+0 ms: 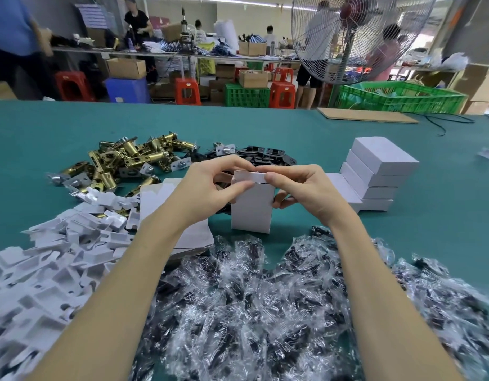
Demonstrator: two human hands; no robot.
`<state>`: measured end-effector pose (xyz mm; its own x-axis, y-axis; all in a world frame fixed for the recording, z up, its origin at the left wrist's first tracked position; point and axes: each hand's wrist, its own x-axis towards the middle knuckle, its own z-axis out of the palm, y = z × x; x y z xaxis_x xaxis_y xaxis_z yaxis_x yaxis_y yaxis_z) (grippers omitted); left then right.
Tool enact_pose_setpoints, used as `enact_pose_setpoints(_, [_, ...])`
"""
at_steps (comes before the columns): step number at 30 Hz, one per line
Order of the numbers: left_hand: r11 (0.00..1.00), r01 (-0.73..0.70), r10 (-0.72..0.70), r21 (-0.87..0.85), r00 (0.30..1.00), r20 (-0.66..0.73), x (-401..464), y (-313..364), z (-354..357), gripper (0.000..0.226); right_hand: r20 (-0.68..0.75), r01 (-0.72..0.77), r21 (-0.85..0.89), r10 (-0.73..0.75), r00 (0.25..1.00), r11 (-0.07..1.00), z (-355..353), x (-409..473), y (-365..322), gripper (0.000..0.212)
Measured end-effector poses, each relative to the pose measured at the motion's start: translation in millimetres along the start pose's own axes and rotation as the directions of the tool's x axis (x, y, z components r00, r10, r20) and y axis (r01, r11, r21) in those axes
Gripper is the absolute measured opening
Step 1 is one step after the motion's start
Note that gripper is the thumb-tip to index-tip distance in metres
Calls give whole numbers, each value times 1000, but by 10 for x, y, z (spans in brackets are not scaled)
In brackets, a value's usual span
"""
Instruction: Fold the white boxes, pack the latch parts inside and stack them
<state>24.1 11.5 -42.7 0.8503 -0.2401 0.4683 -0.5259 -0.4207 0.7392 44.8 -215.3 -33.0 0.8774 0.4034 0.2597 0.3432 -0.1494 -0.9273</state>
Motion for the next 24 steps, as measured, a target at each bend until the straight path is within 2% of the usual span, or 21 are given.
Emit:
enact_pose_setpoints(6, [991,29,-38,-128,997,-72,1,-56,72,17,52,-21,6,20,998,1000,-40,-18,40,19])
enact_pose_setpoints(10, [994,38,-44,-99,997,-62,3,-67,70,10,172,-109,90,93,981,990,-87,-26,91,30])
enact_pose_setpoints(13, [997,39,-41,-74,999,-27,-1,-63,53,10,196,-98,80,80,977,992,-115,-22,121,34])
enact_pose_setpoints(21, [984,89,-96,-152,995,-36,27,-62,101,9,132,-40,60,32,991,997,-90,2,144,30])
enact_pose_setpoints(24, [979,176,-180,-104,983,-27,36,-46,117,25,43,-11,67,8,999,998,-30,7,142,25])
